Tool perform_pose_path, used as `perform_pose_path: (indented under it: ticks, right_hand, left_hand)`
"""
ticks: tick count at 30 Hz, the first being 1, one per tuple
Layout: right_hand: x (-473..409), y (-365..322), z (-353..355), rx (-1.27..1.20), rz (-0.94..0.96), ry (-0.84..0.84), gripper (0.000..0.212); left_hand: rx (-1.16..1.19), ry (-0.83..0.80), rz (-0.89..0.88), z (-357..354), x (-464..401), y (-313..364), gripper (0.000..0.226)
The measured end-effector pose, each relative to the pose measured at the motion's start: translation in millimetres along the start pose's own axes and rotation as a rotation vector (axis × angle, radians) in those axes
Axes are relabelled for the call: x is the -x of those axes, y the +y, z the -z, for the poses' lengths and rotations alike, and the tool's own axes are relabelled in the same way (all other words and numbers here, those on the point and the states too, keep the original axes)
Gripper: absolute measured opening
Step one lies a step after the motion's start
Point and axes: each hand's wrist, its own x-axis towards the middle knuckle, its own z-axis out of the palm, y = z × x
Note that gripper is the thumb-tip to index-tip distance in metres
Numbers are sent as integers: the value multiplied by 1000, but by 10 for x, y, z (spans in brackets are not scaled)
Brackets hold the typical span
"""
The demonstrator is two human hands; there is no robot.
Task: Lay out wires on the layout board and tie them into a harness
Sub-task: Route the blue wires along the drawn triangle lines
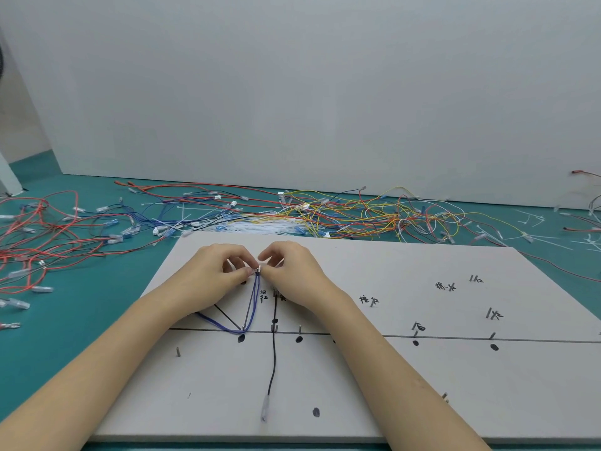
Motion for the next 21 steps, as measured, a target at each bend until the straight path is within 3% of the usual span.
perform_pose_path:
  ticks: [5, 9, 15, 21]
  right_hand:
    - [2, 1, 7, -25, 6, -4, 15]
    - [-10, -2, -4, -9, 2, -13, 19]
    - [-13, 11, 2, -19, -2, -25, 16]
    - [-29, 12, -1, -10, 1, -30, 13]
  left_hand:
    - [-60, -9, -2, -23, -73, 85, 15]
    - [-277, -82, 27, 114, -329, 153, 20]
    - [-364, 152, 163, 356, -918, -167, 30]
    - [-396, 22, 175, 129, -1104, -448, 37]
